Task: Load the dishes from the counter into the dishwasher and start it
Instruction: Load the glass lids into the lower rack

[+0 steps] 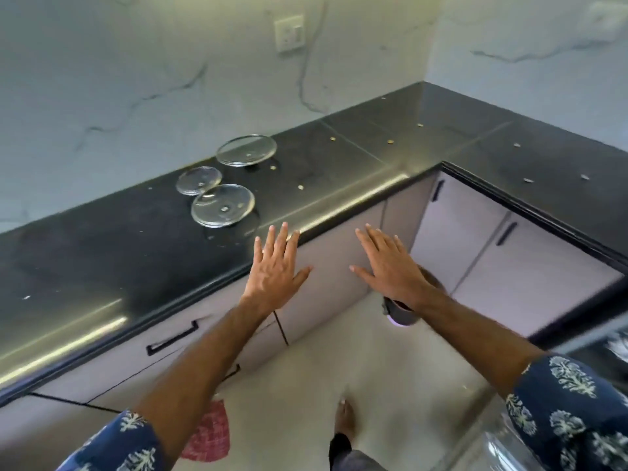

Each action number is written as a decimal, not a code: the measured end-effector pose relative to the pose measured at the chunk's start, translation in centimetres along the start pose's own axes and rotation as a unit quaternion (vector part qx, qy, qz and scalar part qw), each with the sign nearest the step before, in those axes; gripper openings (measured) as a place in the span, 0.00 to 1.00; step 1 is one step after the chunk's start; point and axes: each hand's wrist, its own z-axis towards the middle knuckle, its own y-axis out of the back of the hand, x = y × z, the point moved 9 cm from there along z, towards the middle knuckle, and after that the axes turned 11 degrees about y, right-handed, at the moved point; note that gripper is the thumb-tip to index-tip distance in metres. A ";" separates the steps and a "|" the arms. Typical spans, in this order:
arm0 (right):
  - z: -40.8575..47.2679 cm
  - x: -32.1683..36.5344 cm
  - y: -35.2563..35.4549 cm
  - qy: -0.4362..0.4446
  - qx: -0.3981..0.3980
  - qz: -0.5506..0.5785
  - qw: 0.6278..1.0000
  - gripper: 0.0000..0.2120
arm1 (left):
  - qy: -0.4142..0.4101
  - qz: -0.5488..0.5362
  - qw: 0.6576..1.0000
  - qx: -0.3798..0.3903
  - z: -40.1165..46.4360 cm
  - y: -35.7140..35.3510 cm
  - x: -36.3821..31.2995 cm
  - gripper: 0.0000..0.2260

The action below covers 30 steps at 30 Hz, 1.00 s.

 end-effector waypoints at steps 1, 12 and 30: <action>2.8 0.3 -0.3 0.014 0.002 0.007 1.000 0.39 | 0.016 0.007 1.000 0.004 1.4 -0.1 1.9 0.36; 27.0 0.5 -2.5 0.076 0.005 0.136 0.988 0.34 | 0.115 -0.033 0.992 0.040 17.1 -1.5 15.0 0.32; 53.5 -0.4 -17.0 -0.375 -0.045 0.726 0.575 0.21 | 0.055 -0.105 0.989 0.092 41.6 -8.5 26.1 0.27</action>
